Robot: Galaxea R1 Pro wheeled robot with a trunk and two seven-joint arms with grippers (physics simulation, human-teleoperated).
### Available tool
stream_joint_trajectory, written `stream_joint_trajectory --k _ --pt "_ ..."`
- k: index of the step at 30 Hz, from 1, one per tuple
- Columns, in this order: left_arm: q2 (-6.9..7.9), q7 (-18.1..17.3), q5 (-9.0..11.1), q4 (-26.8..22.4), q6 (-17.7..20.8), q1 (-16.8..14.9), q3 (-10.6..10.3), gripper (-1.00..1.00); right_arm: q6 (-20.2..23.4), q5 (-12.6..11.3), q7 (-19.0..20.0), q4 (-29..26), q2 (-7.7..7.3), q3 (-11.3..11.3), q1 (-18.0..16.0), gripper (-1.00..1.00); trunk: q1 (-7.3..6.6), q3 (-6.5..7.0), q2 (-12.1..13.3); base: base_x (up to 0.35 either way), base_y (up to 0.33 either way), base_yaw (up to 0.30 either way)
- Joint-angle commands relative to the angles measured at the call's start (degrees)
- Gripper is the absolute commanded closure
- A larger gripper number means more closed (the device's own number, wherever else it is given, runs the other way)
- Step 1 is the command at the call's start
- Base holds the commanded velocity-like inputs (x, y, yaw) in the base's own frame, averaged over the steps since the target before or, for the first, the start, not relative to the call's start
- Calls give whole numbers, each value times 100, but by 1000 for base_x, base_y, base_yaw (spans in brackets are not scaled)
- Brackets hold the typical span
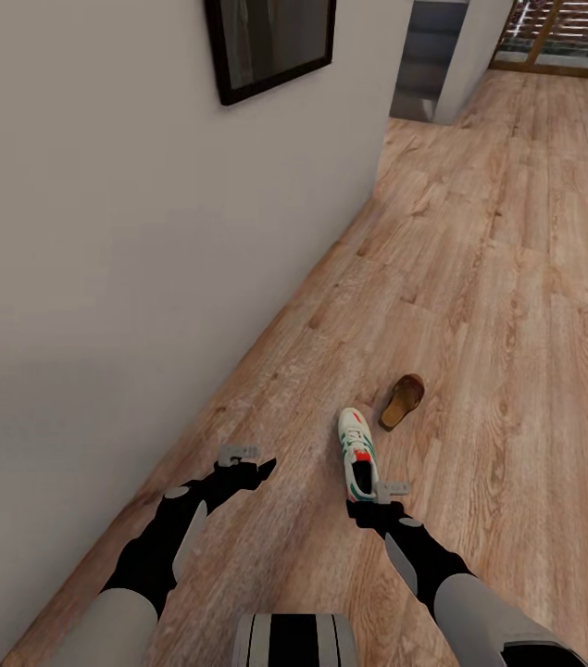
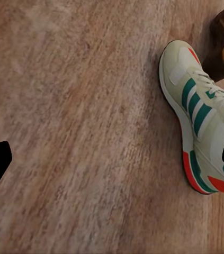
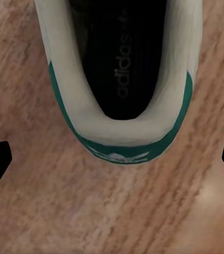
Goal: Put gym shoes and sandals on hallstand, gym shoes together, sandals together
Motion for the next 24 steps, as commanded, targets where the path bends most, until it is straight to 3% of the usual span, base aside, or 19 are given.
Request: stream_joint_trajectory --k 1,14,24 --pt "-3 -23 19 -8 48 -1 14 -100 33 -5 9 -13 -1 2 1 -100 -1 -4 -1 0 0 0" --pt "-2 -23 19 -8 49 -1 14 -100 32 8 9 -17 -6 13 1 -100 -1 -4 -1 0 0 0" --pt "-10 -23 19 -8 48 -1 14 -100 32 6 9 -26 -7 -25 1 -100 25 -256 -15 0 0 4"
